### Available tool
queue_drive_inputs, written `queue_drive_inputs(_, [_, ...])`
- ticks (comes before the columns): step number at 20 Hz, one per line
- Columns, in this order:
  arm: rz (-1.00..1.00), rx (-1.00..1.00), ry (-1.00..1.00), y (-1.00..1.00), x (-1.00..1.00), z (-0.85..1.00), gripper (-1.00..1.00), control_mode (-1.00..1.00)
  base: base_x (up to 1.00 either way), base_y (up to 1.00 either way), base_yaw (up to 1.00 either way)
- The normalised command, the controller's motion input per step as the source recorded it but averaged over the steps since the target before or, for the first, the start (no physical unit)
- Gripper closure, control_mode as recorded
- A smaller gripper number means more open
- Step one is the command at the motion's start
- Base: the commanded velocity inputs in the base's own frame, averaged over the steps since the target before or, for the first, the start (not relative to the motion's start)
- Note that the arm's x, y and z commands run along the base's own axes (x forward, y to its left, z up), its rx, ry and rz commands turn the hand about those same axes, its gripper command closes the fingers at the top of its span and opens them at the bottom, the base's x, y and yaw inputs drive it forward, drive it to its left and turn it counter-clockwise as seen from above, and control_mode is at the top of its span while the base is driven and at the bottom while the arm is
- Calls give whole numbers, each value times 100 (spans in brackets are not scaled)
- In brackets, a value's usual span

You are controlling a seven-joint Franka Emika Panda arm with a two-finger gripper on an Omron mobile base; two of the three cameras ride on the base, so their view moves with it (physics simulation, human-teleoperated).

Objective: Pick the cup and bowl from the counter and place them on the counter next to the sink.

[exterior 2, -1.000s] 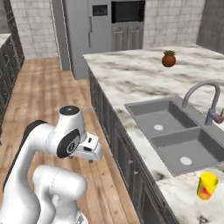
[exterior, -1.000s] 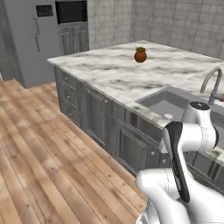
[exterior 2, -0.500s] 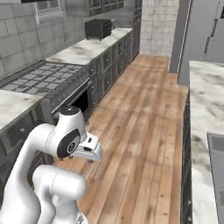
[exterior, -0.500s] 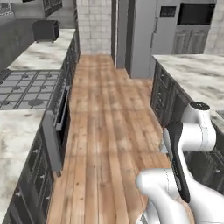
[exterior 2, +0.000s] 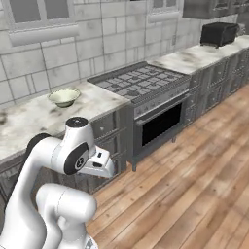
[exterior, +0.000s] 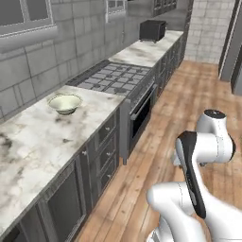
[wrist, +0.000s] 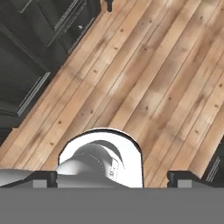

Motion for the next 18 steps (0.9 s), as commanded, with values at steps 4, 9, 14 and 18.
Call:
queue_drive_inputs(4, [0, 0, 0, 0, 0, 0, -100, 100, -33, -17, 56])
queue_drive_inputs(9, [0, 0, 0, 0, 0, 0, -100, 100, 55, -20, 26])
queue_drive_inputs(14, [0, 0, 0, 0, 0, 0, -100, 100, 97, -27, 28])
queue_drive_inputs(18, [0, 0, 0, 0, 0, 0, -100, 100, 70, -51, 27])
